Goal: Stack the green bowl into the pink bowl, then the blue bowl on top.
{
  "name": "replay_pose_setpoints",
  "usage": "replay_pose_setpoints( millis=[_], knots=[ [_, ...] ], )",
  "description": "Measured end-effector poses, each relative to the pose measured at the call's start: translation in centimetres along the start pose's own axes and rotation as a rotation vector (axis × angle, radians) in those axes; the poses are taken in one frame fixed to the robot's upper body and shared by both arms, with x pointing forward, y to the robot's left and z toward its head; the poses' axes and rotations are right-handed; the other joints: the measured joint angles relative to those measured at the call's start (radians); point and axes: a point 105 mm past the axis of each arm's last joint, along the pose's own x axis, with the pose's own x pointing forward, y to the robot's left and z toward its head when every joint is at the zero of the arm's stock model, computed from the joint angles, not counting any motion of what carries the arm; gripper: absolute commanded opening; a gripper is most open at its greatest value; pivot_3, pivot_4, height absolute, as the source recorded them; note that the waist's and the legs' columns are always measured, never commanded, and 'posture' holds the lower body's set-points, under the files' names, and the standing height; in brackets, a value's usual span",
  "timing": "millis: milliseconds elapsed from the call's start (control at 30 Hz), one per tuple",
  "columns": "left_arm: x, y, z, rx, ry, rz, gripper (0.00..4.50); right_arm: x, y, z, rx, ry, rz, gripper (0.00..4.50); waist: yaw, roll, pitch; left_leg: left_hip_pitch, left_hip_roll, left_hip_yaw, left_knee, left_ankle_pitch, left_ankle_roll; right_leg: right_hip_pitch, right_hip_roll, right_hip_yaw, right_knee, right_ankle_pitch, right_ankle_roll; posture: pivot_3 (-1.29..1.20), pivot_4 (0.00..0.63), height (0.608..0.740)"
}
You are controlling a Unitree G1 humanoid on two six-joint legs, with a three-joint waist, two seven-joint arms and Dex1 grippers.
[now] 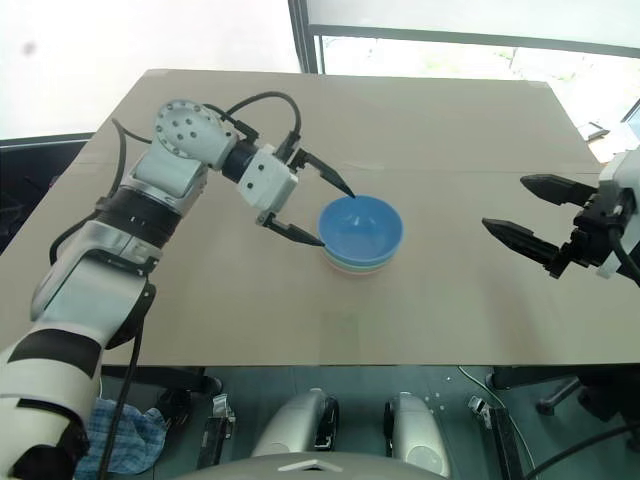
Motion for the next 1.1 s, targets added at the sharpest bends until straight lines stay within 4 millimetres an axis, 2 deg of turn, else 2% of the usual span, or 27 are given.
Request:
replay_pose_setpoints(
  millis=[167,300,367,400,533,600,633,833,1100],
  knots=[
    [-1.7,1.2,-0.2,-0.113,-0.059,0.153,4.45,0.0,0.4,-0.2,0.005,0.008,0.014,4.50,-0.001,0.000,0.000,0.000,0.000,0.000,0.000,0.000,0.000,0.000,0.000,0.000,0.000,0.000,0.000,0.00,0.150,0.740],
    [-2.9,0.4,-2.0,-0.297,-0.085,0.318,4.45,-0.4,0.7,-0.6,0.023,0.023,0.030,4.50,-0.002,0.001,0.000,0.001,0.001,0.000,0.000,0.000,0.000,0.000,0.000,0.001,0.001,0.000,0.000,0.00,0.150,0.740],
    [-4.6,-1.7,-3.9,-0.495,-0.091,0.417,4.45,-0.9,0.7,-1.0,0.037,0.043,0.034,4.50,-0.008,0.001,0.000,0.001,0.002,0.000,0.000,0.000,0.000,0.000,0.001,0.001,0.001,0.000,0.000,0.00,0.150,0.740],
    [-5.1,-2.2,-4.2,-0.537,-0.091,0.436,4.45,-1.1,0.6,-1.0,0.039,0.045,0.031,4.50,-0.008,0.001,0.000,0.001,0.002,0.000,0.000,0.000,0.000,0.000,0.001,0.001,0.001,0.000,0.000,0.00,0.150,0.740],
    [-7.9,-5.5,-4.6,-0.698,-0.085,0.558,4.45,-2.3,0.2,-1.8,0.064,0.060,0.038,4.50,-0.004,0.001,-0.001,0.002,0.002,0.000,0.000,0.000,0.000,0.001,-0.001,0.001,0.000,0.000,0.000,0.00,0.150,0.740],
    [-9.1,-8.1,-5.1,-0.791,-0.048,0.646,4.45,-3.2,-0.6,-3.2,0.106,0.093,0.017,4.50,-0.001,0.001,-0.001,0.003,0.002,0.000,-0.001,0.000,-0.001,0.002,-0.002,0.001,0.000,0.000,0.000,0.00,0.150,0.740],
    [-9.1,-9.3,-4.9,-0.819,-0.046,0.682,4.45,-3.4,-0.7,-3.4,0.108,0.091,0.024,4.50,0.001,0.001,-0.001,0.003,0.002,0.000,-0.001,0.000,-0.001,0.002,-0.003,0.001,-0.001,0.000,0.000,0.00,0.150,0.740],
    [-8.9,-13.4,-4.1,-0.937,-0.012,0.788,4.45,-3.6,-1.5,-5.1,0.126,0.107,0.045,4.50,0.003,0.001,-0.001,0.005,0.001,-0.002,-0.003,0.000,-0.001,0.004,-0.006,-0.001,-0.003,0.000,-0.001,0.00,0.150,0.740],
    [-8.8,-13.5,-2.5,-0.962,-0.006,0.840,4.45,-3.3,-2.3,-5.9,0.135,0.137,0.083,4.50,0.001,0.004,-0.002,0.005,0.001,-0.001,-0.008,0.000,-0.002,0.003,-0.006,-0.001,-0.005,0.000,-0.002,0.00,0.150,0.740]
  ],
)
